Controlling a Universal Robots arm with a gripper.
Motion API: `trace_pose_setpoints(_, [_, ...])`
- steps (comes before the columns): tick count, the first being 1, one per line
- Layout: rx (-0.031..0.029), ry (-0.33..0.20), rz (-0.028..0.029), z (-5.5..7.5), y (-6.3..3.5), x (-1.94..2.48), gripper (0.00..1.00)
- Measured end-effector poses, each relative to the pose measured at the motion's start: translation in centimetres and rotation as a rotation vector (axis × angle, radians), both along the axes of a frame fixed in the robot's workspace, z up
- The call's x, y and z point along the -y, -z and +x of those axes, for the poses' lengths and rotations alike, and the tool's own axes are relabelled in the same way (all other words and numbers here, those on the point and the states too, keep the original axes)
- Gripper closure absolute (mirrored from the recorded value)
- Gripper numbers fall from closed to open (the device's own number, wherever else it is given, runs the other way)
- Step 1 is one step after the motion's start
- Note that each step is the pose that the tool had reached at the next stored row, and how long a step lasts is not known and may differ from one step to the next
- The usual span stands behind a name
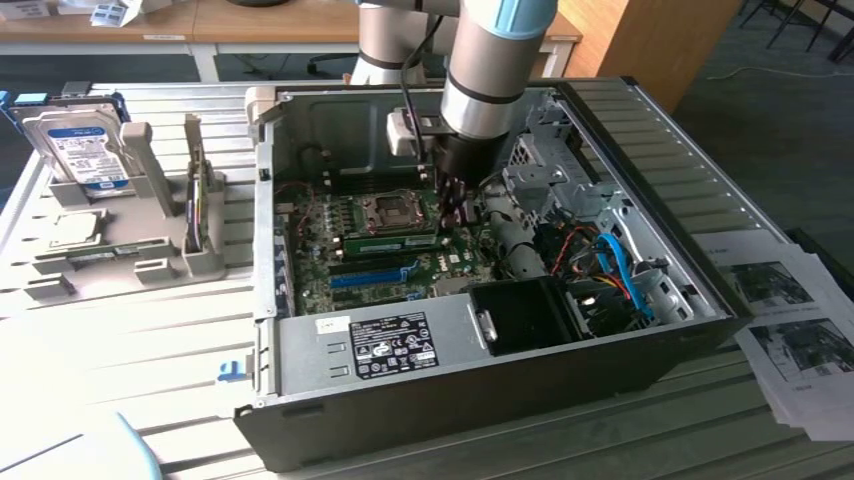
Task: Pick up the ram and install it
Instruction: 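Press down the ram until it locks into place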
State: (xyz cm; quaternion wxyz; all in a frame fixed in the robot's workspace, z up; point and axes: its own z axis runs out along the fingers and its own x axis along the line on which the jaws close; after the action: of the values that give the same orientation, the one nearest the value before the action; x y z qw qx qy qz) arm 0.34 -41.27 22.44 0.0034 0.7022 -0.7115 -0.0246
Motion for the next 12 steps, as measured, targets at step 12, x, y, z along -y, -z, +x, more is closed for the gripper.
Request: trace_pose_setpoints(12, [-0.0010, 0.000, -0.0010, 0.0, -1.36, 0.01, 0.91])
